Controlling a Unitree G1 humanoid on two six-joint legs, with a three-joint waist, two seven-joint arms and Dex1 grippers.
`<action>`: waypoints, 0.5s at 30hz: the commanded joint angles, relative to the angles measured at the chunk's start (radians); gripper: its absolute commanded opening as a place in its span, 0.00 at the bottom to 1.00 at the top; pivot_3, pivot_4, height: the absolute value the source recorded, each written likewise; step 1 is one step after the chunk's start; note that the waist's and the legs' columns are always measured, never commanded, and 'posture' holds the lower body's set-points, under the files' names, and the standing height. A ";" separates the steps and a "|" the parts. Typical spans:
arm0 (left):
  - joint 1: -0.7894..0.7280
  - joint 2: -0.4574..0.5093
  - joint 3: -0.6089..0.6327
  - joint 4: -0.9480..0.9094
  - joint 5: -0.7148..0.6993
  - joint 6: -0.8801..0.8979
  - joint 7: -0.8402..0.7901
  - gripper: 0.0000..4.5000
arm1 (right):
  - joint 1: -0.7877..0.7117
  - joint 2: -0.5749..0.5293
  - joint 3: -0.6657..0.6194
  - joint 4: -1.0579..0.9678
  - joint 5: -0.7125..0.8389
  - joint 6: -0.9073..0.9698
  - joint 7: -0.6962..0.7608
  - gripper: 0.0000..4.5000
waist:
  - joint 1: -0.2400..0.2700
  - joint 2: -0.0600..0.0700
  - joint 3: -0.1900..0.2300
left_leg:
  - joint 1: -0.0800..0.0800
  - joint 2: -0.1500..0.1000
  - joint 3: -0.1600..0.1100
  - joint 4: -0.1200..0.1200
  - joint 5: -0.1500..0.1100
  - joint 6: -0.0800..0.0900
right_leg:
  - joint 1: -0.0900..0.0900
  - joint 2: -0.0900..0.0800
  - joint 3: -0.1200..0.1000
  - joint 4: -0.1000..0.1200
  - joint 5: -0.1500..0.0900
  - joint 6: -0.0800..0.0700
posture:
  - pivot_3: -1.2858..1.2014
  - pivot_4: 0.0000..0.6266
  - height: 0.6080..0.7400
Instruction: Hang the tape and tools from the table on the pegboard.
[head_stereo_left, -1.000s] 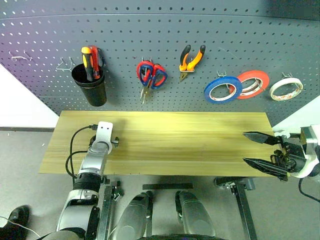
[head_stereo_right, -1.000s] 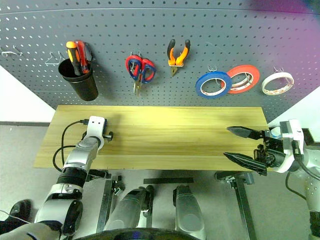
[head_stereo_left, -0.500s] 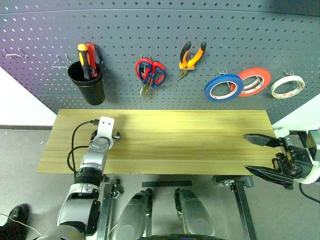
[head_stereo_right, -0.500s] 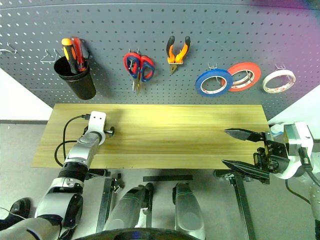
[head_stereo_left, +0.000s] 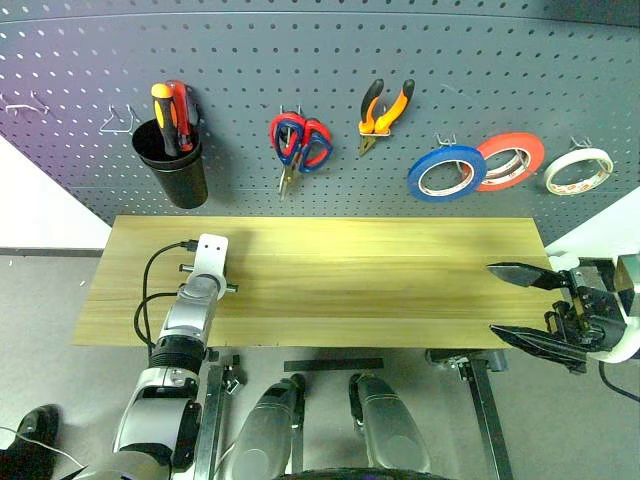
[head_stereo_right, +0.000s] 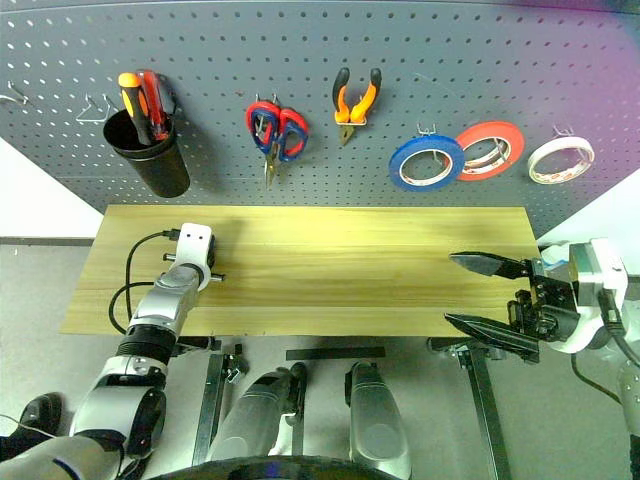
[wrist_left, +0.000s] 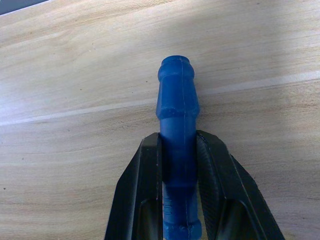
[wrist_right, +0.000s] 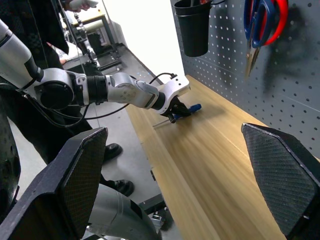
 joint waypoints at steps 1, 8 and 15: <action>0.019 -0.001 0.010 0.015 -0.008 0.025 -0.001 0.13 | -0.011 -0.012 -0.019 0.007 0.002 -0.007 -0.003 1.00 | 0.000 0.000 0.000 | 0.000 0.000 0.000 0.000 0.000 0.000 | 0.000 0.000 0.000 0.000 0.000 0.000 | 0.42 0.51 1.00; 0.108 -0.015 -0.033 -0.176 -0.024 -0.018 -0.087 0.13 | -0.054 0.001 0.000 0.050 -0.004 -0.016 0.001 1.00 | 0.001 0.000 0.000 | 0.000 0.000 0.000 -0.001 0.000 0.000 | -0.001 0.000 0.000 -0.001 0.000 0.000 | 0.43 0.48 1.00; 0.265 0.034 -0.162 -0.480 0.025 -0.054 -0.210 0.13 | -0.122 0.022 0.040 0.137 -0.027 -0.046 0.017 1.00 | 0.003 0.001 0.000 | -0.004 0.000 0.000 -0.001 0.000 0.000 | -0.004 0.000 0.000 -0.001 0.000 0.000 | 0.44 0.41 1.00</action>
